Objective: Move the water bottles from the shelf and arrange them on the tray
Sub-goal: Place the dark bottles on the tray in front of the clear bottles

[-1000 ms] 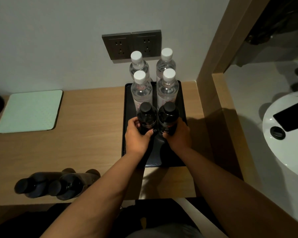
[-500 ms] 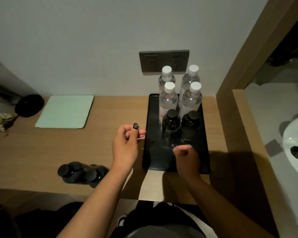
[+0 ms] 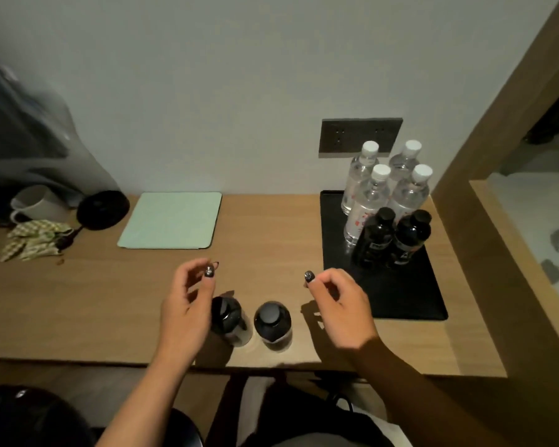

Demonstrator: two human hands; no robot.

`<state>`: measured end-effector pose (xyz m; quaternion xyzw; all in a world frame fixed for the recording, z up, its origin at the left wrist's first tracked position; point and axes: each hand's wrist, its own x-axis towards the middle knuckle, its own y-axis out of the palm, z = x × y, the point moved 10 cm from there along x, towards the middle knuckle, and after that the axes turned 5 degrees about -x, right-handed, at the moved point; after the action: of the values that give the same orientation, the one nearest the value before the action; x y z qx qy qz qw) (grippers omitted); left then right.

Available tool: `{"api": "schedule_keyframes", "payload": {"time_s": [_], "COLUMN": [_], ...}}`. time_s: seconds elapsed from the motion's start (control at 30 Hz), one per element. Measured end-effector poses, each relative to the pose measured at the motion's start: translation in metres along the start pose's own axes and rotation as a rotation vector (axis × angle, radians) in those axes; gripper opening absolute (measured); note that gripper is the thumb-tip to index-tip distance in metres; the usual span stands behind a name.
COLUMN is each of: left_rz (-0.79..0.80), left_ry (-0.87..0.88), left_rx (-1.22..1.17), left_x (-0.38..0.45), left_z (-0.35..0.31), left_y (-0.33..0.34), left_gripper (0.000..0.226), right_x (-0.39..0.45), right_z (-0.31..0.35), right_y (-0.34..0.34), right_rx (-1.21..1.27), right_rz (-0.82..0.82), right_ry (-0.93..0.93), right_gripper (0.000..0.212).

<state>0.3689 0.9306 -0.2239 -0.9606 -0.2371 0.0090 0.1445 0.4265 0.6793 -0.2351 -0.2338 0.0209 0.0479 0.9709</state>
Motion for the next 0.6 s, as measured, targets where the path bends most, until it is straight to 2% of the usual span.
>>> {"api": "schedule_keyframes", "payload": {"time_s": [0.1,0.23,0.33,0.43,0.5,0.6], "left_rz": [0.155,0.321,0.429,0.526,0.481,0.269], "left_ry": [-0.082,-0.177,-0.191,-0.197,-0.229,-0.456], "left_rx": [0.030,0.077,0.108,0.076,0.003,-0.306], "left_x": [-0.013,-0.026,-0.020,-0.012,-0.004,0.001], "left_z": [0.041,0.088,0.101,0.101,0.101,0.115], "left_y": [0.001,0.007,0.009,0.013,0.006,-0.018], "left_gripper": [0.038,0.054,0.050,0.036,0.030,0.031], "right_x": [-0.020,-0.046,-0.062,-0.074,-0.079,-0.083], "right_z": [0.016,0.040,0.046,0.049,0.055,0.071], "right_y": [0.023,0.042,0.052,0.059,0.061,0.066], "right_rx": [0.015,-0.035,-0.090,-0.132,-0.137,-0.130], "right_rz": [0.010,-0.048,-0.079,-0.093,-0.111,-0.112], "right_ry": [0.034,-0.045,-0.055,-0.034,-0.031,-0.057], "right_gripper": [0.018,0.016,0.017,0.017,0.016,0.013]}}
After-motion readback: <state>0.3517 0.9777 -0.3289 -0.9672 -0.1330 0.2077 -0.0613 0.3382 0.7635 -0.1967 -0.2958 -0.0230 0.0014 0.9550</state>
